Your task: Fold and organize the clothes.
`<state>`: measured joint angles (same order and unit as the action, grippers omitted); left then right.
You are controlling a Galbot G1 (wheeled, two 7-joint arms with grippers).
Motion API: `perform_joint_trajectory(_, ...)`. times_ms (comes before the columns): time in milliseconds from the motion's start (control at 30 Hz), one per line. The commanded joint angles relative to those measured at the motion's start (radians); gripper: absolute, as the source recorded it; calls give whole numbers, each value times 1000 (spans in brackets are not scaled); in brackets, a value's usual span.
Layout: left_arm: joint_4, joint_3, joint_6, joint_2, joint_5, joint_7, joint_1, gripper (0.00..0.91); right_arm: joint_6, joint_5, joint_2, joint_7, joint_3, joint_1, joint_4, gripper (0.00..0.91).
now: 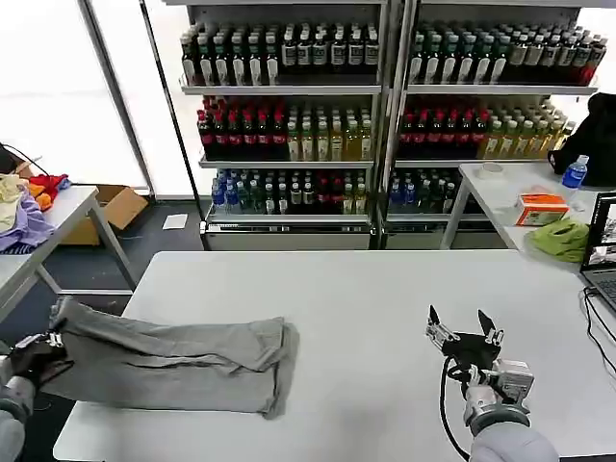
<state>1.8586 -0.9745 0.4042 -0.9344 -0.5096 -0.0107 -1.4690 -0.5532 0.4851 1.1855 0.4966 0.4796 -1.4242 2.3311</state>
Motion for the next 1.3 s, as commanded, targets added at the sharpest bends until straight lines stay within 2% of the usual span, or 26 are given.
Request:
perform_joint_trajectory(33,158,95,7,-40,68,-3,-3,0,1,-7,7,2,7,-17,14,907)
perform_joint_trajectory(133,239,213,19,-121,116,-10,-3,0,2,-17,14,2,30,-48,31,907)
perform_joint_trajectory(200,260,347,22,-172,157,-17,2,0,3,-22,20,2,45,-68,46,907)
perform_joint_trajectory(500,256,605,61,-245,186,-59,27,0,39,-55,44,2,79,-156,69,907)
perform_joint_trajectory(833,255,708,91,-264,193,-83,78,0,44,-106,74,-4,77,-205,105,907)
perform_joint_trajectory(1300,171,731,100,-264,114,-105,181,0,60,-161,101,-13,62,-278,148,907)
